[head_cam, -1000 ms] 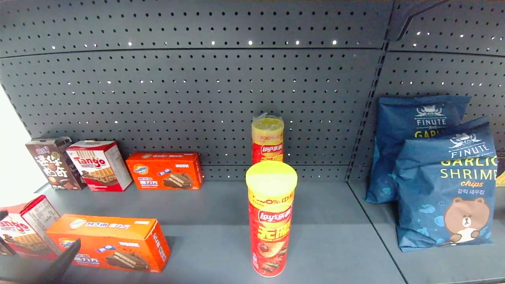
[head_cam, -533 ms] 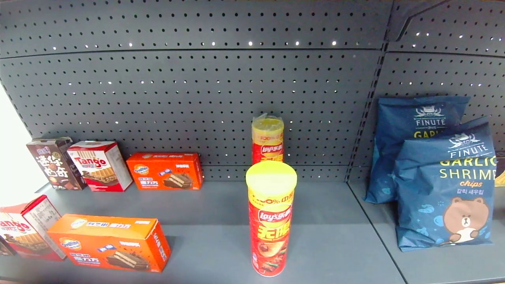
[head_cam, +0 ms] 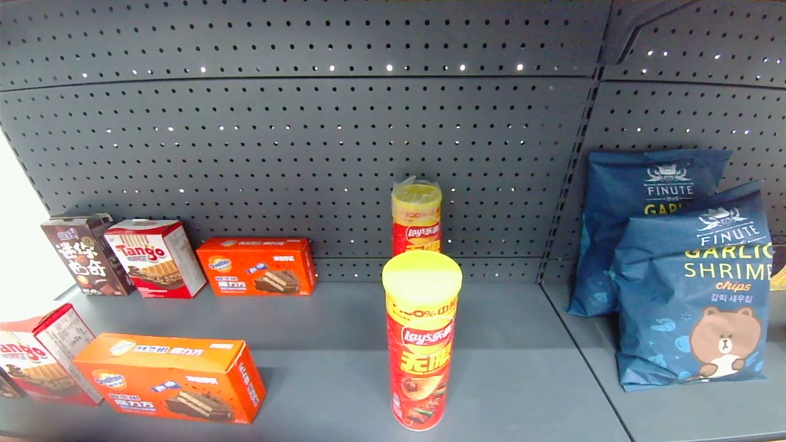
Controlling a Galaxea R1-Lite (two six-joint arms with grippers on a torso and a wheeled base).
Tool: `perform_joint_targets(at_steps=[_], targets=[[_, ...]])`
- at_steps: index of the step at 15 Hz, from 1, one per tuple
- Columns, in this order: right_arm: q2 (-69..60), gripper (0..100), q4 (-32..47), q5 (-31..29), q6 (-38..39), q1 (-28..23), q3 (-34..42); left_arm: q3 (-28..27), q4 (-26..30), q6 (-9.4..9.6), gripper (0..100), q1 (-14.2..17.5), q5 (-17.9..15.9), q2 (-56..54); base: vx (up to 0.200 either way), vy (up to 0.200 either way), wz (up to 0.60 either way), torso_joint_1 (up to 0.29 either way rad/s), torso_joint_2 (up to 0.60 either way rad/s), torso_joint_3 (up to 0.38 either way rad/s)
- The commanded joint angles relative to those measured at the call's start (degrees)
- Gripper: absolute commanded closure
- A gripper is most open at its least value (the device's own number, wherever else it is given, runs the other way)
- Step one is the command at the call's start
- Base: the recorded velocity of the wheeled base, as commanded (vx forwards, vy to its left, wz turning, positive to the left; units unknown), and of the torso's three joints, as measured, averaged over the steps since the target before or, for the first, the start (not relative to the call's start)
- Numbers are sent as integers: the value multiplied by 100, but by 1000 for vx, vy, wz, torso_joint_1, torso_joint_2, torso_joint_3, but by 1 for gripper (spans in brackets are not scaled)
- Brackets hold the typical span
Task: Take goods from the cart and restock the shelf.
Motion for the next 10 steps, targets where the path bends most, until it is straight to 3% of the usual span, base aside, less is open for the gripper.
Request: perform_joint_targets(at_steps=[1,2,4,5,6,8,10], targets=[[2,0,-1,2,-2,2,0,57,51,-177,0,-258,-283,3,0,0,0,0,0,0],[2,0,-1,2,-2,2,0,-13,244,-282,0,-548,-828,-138,0,0,0,0,0,0],[2,0,-1,2,-2,2,0,13,183,-432,0,-513,-819,-507,0,0,0,0,0,0],[2,0,-1,2,-2,2,0,154,24,-862,0,-513,-467,-507,0,0,0,0,0,0],[2,0,-1,2,-2,2,0,189,77,-933,0,-513,-204,-507,0,0,0,0,0,0],[2,0,-1,2,-2,2,0,189,77,-889,0,-521,-195,-507,0,0,0,0,0,0],[2,0,-1,2,-2,2,0,189,77,-994,0,-275,-168,-410,0,0,0,0,0,0]])
